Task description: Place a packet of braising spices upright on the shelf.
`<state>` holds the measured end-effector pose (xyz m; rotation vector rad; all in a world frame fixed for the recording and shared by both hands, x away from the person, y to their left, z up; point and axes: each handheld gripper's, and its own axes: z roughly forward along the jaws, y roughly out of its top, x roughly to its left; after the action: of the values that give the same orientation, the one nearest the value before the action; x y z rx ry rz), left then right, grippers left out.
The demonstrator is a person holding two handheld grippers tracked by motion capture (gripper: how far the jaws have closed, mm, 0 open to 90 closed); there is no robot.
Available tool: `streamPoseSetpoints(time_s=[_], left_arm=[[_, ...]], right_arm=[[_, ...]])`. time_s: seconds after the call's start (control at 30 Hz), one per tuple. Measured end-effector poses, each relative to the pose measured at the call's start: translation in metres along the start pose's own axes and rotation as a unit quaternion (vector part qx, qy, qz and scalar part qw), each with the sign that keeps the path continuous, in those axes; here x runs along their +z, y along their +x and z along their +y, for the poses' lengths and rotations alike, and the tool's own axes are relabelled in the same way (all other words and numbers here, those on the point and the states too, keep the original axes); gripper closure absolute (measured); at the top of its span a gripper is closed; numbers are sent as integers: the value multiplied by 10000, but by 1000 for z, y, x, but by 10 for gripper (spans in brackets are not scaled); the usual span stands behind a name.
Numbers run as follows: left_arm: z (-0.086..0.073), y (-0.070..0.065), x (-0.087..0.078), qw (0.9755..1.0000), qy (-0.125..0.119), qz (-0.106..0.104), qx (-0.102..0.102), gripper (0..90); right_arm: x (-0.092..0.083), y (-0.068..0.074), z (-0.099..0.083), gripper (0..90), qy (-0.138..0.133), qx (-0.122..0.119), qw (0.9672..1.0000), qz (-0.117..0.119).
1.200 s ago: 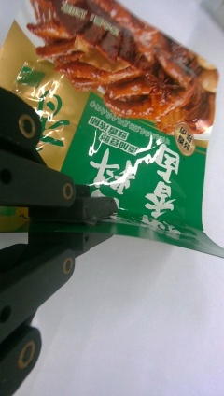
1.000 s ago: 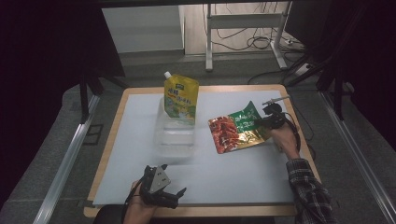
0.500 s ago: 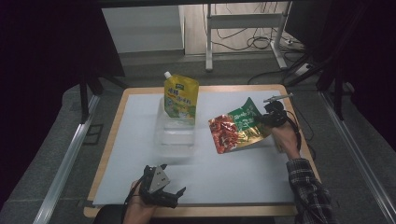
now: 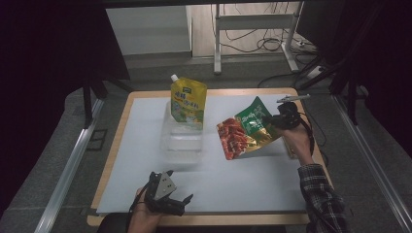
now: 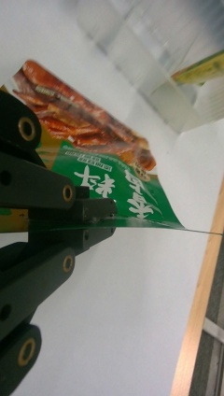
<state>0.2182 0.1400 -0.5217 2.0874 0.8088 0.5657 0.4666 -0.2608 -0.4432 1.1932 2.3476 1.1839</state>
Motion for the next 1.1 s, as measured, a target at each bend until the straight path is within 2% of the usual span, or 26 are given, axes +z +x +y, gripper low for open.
streamPoseSetpoints(time_s=[0.23,0.4,0.67,0.87,1.1], left_arm=[[0,0,0,10000,19,-3,23,6],[0,0,0,10000,51,2,63,6],[0,0,0,10000,55,-12,67,7],[0,1,-1,9999,-89,-25,-89,6],[0,1,-2,10000,-30,-34,7,6]], right_arm=[[-6,8,12,888,-145,46,9997,205],[-11,19,24,889,-180,-91,9995,245],[-15,35,43,889,-233,-208,9983,498],[-21,45,57,890,-302,-323,9973,584],[-28,59,71,890,-342,-517,9959,656]])
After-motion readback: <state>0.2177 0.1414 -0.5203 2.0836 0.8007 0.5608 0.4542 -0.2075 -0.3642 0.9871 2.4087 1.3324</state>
